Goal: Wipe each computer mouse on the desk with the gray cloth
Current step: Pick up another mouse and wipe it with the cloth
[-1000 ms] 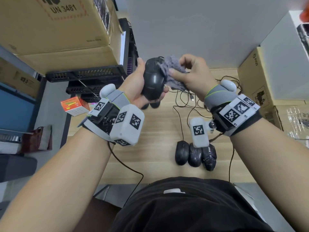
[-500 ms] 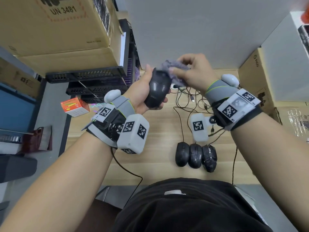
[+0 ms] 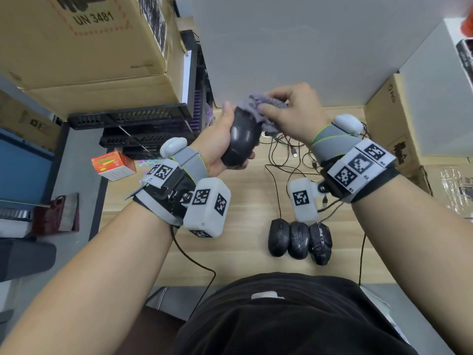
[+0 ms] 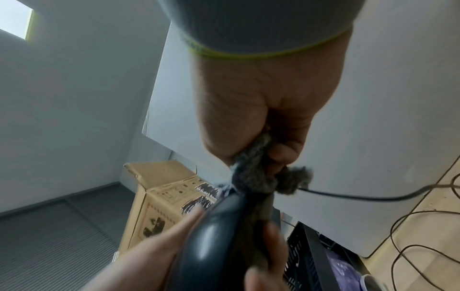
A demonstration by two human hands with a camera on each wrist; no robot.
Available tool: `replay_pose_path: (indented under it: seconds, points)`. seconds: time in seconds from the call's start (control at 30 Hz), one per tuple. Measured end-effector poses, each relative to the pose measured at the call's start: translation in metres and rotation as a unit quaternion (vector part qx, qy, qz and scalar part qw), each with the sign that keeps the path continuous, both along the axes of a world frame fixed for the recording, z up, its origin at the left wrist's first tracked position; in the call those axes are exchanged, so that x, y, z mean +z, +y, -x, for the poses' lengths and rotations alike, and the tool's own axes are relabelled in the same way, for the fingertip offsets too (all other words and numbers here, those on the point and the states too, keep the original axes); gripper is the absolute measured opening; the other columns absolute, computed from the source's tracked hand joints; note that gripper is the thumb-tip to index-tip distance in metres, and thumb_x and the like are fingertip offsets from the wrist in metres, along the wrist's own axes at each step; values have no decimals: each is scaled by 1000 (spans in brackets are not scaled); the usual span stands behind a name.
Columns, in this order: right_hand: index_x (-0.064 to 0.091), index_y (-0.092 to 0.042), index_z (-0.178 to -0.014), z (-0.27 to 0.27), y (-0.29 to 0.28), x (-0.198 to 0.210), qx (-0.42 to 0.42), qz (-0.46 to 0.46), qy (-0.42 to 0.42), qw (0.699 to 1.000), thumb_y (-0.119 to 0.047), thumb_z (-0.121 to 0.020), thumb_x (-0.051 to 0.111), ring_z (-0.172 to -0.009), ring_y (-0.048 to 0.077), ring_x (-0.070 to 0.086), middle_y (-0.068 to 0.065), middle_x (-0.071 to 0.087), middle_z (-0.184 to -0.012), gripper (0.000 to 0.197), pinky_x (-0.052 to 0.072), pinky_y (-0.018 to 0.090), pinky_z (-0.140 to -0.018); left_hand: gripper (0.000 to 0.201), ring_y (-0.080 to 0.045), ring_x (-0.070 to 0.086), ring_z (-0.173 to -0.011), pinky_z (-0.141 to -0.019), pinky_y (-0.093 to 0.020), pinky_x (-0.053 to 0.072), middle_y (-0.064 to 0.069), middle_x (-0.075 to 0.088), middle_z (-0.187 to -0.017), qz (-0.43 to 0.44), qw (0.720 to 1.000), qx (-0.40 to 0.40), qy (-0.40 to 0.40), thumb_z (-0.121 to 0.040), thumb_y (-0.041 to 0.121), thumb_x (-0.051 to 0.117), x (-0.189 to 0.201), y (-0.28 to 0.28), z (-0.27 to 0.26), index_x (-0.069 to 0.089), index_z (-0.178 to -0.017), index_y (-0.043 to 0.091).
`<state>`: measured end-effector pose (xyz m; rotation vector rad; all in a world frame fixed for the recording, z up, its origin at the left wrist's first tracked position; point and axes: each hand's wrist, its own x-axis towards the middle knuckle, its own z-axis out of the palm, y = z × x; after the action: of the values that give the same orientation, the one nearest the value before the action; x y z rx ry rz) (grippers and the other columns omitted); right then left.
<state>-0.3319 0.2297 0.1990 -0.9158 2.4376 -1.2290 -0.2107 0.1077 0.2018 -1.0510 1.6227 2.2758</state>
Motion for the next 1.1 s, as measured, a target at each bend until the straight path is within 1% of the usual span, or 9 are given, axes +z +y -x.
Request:
replay_pose_path:
  seconds: [0.07,0.17,0.3,0.47,0.57,0.67,0.73,0.93,1.1]
  points:
    - [74,-22,-108,-3,-6,2,6,-21,45,999,-20,-88,61,-80,24,55,4,65,-75,24,41,23,-79,70,-26,59,-60,-63,-32,47,-12,65,-79,13,1000,-3,-11,-98,71,18,1,6,5,63,-92,18]
    - [67,-32,-121,-22,-11,6,115,-3,48,992,-22,-87,61,-79,10,45,-10,37,-76,36,33,6,-70,84,-27,63,-65,-56,-31,49,-15,68,-87,-27,998,47,21,-93,79,11,-2,3,10,66,-112,19]
    - [75,-23,-107,-31,2,6,252,6,-57,966,-6,-84,70,-60,0,53,-2,61,-83,29,43,11,-56,86,-34,75,-90,-62,-45,62,-12,76,-105,-56,993,80,60,-92,78,5,6,-9,7,51,-139,22]
    - [72,-32,-112,-16,-8,1,66,19,30,997,-23,-82,65,-73,9,51,-6,47,-75,32,45,24,-73,96,-34,65,-88,-71,-49,55,-14,68,-110,-46,998,-3,32,-84,86,-1,4,-9,6,57,-129,25]
    - [69,-39,-115,-17,-12,8,64,-26,55,996,-23,-85,62,-78,16,50,-3,43,-76,35,40,14,-71,106,-29,59,-73,-66,-43,50,-18,63,-107,-68,997,-6,42,-81,90,2,-2,-6,8,50,-140,17]
    - [74,-33,-107,-31,-4,15,229,-46,29,972,-12,-82,66,-70,21,59,9,56,-82,33,50,27,-68,82,-30,70,-78,-61,-41,55,-13,69,-105,-58,994,69,64,-93,78,11,0,-8,6,41,-142,20]
    - [77,-32,-99,-37,0,17,304,-76,0,950,-9,-81,69,-65,26,64,6,61,-82,30,54,32,-62,75,-28,67,-93,-76,-44,58,-12,63,-109,-59,992,80,78,-98,72,13,0,-11,3,41,-143,19]
    - [73,-32,-110,-25,-9,16,119,-33,101,987,-18,-81,63,-82,28,58,14,55,-86,33,45,34,-77,61,-27,66,-80,-66,-33,52,-17,66,-104,-82,991,61,86,-104,62,17,6,-2,-2,46,-127,13]
    - [77,-36,-98,-47,-4,21,286,-96,51,952,-20,-81,70,-71,25,64,-3,62,-82,25,50,30,-68,52,-26,69,-65,-50,-33,57,-18,58,-99,-84,987,120,72,-107,53,30,10,-8,-3,43,-137,12]
